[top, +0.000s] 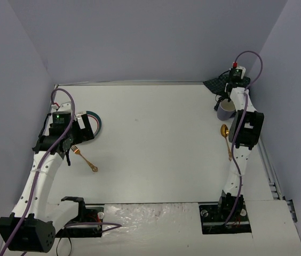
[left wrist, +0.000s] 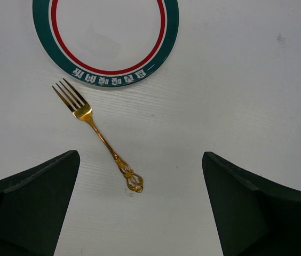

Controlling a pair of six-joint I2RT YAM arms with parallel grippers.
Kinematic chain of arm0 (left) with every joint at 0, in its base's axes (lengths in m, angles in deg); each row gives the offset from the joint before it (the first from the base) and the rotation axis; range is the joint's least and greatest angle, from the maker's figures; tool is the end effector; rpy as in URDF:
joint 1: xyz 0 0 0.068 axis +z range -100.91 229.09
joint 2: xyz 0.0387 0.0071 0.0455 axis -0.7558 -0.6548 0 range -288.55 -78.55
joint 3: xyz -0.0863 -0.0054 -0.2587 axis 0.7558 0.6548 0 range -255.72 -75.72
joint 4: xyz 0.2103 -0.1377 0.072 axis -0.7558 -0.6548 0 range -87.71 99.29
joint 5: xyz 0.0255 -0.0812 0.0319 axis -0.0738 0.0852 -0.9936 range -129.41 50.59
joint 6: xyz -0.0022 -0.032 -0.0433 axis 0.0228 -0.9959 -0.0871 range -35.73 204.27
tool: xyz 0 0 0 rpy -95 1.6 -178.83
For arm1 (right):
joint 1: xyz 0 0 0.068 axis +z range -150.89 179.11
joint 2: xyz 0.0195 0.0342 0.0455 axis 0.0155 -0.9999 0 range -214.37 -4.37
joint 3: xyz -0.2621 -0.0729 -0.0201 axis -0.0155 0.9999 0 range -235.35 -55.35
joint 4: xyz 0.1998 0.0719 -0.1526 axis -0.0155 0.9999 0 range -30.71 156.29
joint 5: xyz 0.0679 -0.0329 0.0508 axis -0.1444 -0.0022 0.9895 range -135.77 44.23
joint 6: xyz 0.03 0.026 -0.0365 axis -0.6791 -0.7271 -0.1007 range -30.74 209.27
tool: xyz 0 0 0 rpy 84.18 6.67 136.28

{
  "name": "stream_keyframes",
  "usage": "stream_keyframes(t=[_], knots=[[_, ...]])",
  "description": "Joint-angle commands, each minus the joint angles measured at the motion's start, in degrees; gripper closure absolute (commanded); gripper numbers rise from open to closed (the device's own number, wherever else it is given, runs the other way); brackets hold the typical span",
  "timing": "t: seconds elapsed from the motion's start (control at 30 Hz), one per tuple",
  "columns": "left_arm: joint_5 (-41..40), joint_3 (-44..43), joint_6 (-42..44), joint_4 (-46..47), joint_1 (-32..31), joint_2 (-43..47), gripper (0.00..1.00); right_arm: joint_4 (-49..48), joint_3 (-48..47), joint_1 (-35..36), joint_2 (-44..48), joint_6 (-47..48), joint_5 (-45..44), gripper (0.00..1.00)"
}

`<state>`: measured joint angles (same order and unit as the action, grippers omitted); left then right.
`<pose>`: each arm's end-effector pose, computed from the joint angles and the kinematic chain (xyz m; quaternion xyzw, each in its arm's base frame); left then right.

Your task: Set the dinner table for one person

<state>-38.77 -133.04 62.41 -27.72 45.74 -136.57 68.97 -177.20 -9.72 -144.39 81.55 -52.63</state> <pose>0.2123 -0.0129 0.3274 -0.1419 0.8864 -0.1011 0.4288 0.5631 -0.0919 0.2126 0.1536 0.8417 -0.0563 0.5146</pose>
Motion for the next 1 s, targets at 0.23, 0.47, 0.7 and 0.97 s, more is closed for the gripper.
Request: stream_keyframes(t=[0.23,0.47,0.7,0.97], knots=[[-0.1,-0.6,-1.0,2.0,0.4,0.8,0.03,-10.9,3.1,5.9,13.0,11.1,3.6,1.0],[-0.1,-0.5,-1.1,2.0,0.5,1.7,0.03,-13.4,2.8,15.2,22.2,17.5,10.1,1.0],[-0.1,-0.3,-1.2,2.5,0.4,2.6,0.03,-13.1,14.6,26.3,35.2,20.3,16.4,1.0],[3.8,1.6,-4.4,2.3,0.4,7.2,0.03,-15.8,49.8,43.0,55.2,15.4,19.5,0.87]])
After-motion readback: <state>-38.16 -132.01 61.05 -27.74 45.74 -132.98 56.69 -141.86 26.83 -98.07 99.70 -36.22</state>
